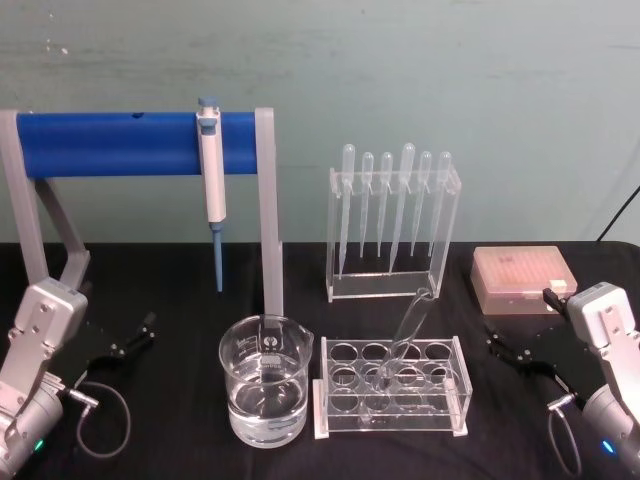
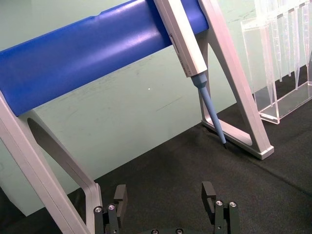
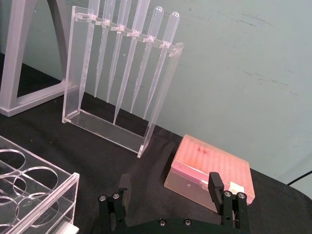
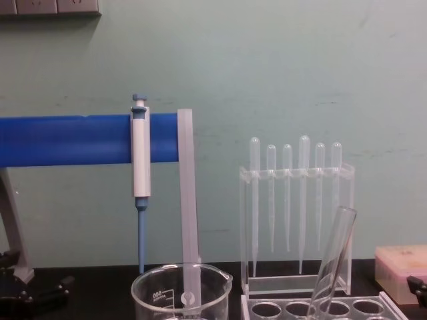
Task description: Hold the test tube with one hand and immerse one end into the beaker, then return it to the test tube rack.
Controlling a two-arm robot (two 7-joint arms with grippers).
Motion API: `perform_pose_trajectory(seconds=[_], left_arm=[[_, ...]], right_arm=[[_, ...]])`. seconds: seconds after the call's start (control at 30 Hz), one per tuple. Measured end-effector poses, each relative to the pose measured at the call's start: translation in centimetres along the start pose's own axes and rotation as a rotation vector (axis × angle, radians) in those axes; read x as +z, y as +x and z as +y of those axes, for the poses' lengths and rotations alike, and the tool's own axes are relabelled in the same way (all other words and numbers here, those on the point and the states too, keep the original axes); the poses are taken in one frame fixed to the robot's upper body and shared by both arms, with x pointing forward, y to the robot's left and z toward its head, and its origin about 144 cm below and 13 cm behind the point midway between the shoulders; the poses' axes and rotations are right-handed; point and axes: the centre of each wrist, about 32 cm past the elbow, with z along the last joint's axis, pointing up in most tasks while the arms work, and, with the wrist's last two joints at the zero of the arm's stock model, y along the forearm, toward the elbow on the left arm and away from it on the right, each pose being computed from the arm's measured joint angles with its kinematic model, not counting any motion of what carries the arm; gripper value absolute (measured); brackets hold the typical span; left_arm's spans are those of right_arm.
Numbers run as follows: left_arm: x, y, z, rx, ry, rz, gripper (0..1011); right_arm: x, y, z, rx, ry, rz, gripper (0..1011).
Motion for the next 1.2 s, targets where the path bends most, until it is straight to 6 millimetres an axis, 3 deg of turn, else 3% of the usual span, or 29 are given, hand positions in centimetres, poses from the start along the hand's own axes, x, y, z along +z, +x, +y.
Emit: perform_pose_trajectory(seconds=[0.9,1.2], left_arm=[[0.0,0.0,0.0,0.0,0.0,0.0,1000],[0.0,0.0,0.0,0.0,0.0,0.0,1000]], right_arm=[[0.0,0.1,-0.2,-0.007,0.005,0.009,1003],[0.3,0.4,-3.2,0.003,0.047,0.029,1002]])
